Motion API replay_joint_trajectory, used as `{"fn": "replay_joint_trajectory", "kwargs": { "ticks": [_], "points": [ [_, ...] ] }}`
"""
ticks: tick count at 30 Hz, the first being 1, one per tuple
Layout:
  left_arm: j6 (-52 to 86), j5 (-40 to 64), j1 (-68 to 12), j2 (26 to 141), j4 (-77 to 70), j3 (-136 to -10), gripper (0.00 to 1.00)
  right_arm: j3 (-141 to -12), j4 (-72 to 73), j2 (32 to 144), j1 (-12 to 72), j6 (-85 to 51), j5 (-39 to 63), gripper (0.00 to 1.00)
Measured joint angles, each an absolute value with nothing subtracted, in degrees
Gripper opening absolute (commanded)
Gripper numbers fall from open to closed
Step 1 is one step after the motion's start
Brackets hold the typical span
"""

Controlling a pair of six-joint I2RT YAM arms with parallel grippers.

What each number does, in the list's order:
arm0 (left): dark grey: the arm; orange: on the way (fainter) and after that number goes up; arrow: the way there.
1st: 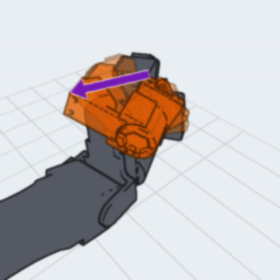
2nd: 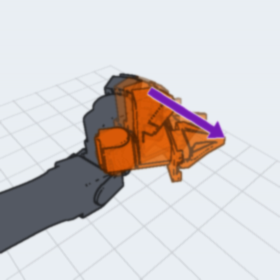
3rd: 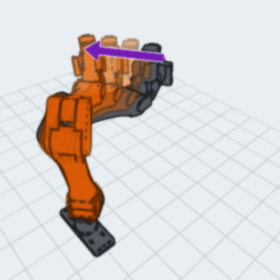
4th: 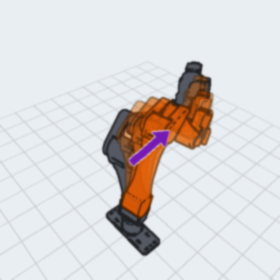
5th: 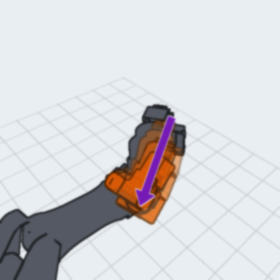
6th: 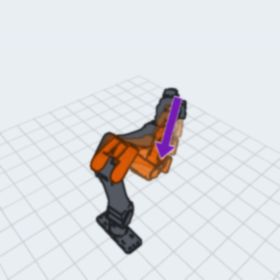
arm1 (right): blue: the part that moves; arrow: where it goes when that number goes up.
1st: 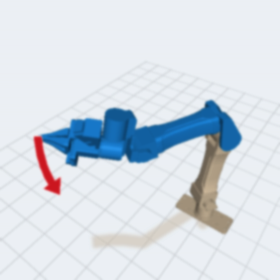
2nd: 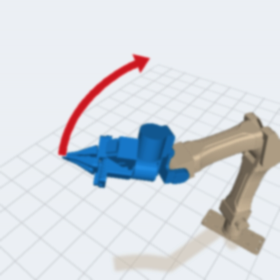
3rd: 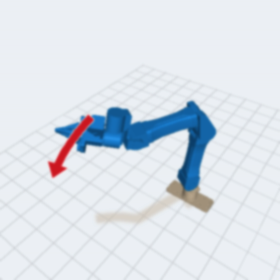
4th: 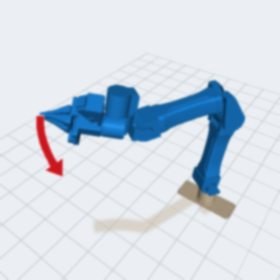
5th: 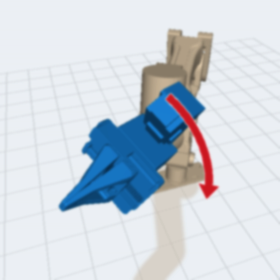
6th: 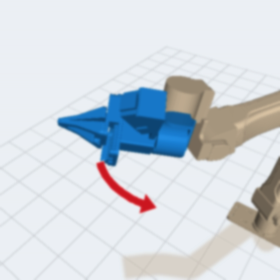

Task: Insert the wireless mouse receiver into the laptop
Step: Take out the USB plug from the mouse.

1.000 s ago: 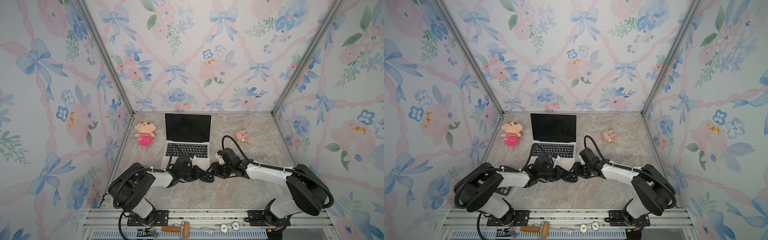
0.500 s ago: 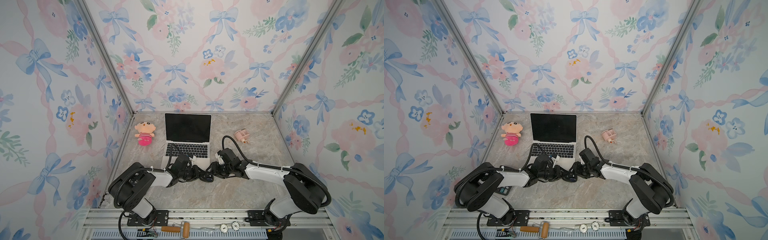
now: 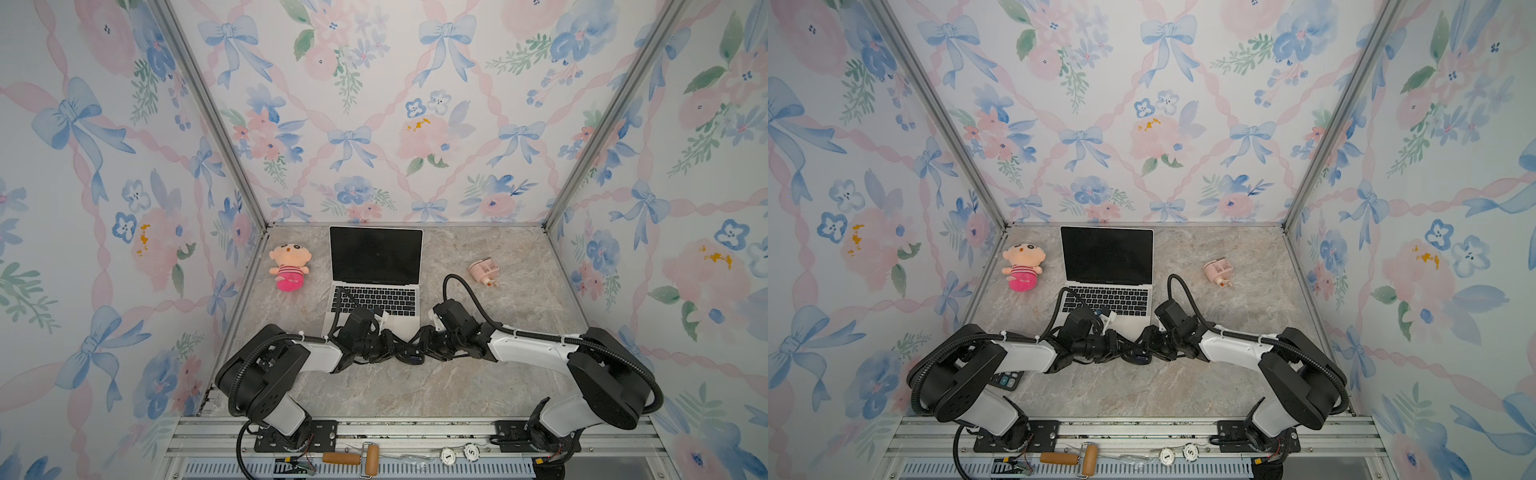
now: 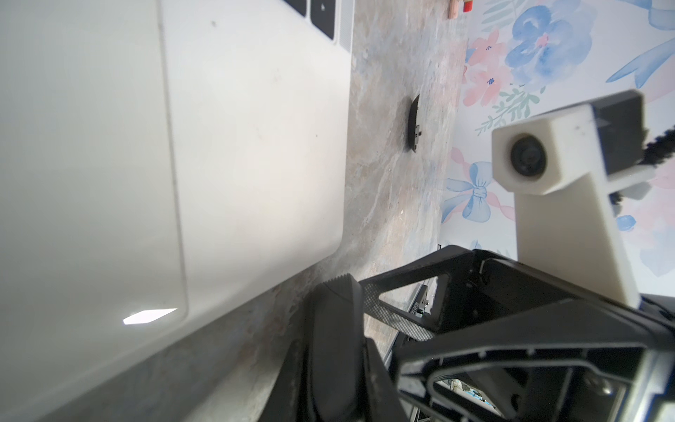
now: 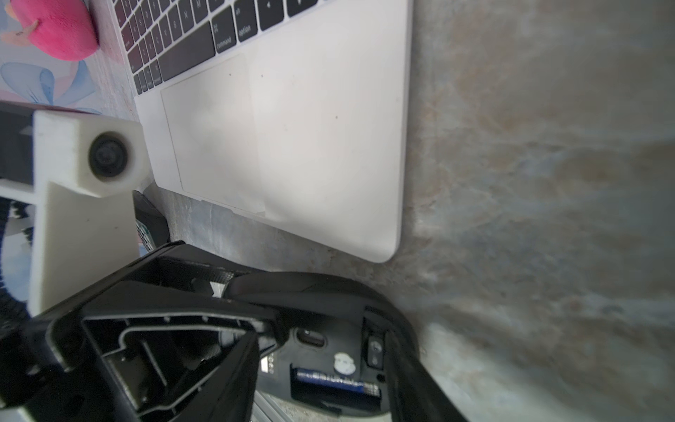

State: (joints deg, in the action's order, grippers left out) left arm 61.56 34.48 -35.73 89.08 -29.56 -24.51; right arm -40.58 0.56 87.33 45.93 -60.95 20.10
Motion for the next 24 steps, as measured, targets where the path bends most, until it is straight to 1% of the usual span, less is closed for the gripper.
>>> {"fn": "replay_joint_trajectory", "kwargs": {
  "ticks": [9, 12, 18, 21, 24],
  "points": [
    [60.01, 38.02, -33.34, 89.76, -29.08, -24.47, 0.0, -34.33, 12.93, 86.7, 44.29, -66.89, 24.29, 0.54],
    [59.51, 38.87, -32.53, 89.86, -29.08, -24.32, 0.0, -33.1, 14.83, 85.84, 43.72, -68.05, 25.65, 0.54],
    [59.0, 39.07, -31.83, 90.24, -29.8, -24.21, 0.0, -32.45, 19.27, 77.93, 42.78, -68.88, 30.7, 0.54],
    [58.98, 39.07, -31.81, 90.39, -30.04, -24.21, 0.0, -32.84, 18.48, 74.67, 41.91, -68.1, 31.29, 0.54],
    [58.96, 39.09, -31.64, 90.52, -30.2, -24.21, 0.0, -33.89, 13.19, 72.82, 41.06, -65.63, 30.35, 0.54]
  ]
}}
